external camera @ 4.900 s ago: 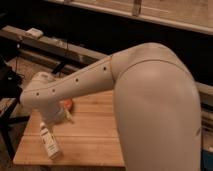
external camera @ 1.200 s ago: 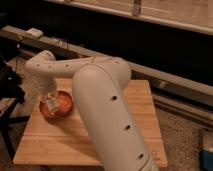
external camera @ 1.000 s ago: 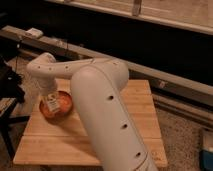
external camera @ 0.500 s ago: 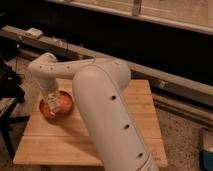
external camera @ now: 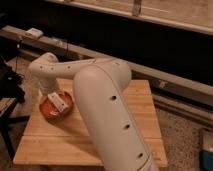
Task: Place the bottle in the ceramic bowl
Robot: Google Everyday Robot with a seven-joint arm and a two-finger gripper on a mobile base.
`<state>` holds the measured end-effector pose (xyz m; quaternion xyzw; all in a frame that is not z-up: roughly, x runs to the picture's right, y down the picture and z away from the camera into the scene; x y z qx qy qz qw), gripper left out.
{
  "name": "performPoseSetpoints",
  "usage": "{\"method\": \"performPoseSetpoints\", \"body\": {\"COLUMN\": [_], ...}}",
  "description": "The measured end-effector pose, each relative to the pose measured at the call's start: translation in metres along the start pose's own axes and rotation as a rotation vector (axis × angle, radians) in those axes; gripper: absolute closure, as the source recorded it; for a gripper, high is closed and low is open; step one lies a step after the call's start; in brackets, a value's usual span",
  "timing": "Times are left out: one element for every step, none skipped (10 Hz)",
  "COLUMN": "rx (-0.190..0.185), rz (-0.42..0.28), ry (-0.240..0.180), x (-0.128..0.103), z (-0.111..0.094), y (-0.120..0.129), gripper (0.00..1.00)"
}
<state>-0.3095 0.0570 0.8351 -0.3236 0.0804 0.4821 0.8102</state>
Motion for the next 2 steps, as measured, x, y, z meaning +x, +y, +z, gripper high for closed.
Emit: {"method": "performPoseSetpoints", "body": {"rx": [0.000,0.000], "rz": [0.000,0.002], "ry": [0.000,0.000], "x": [-0.0001,0.0001], "z": [-0.0002,-0.0003], "y": [-0.0002,-0.0013], "gripper": [0.23,0.23]}}
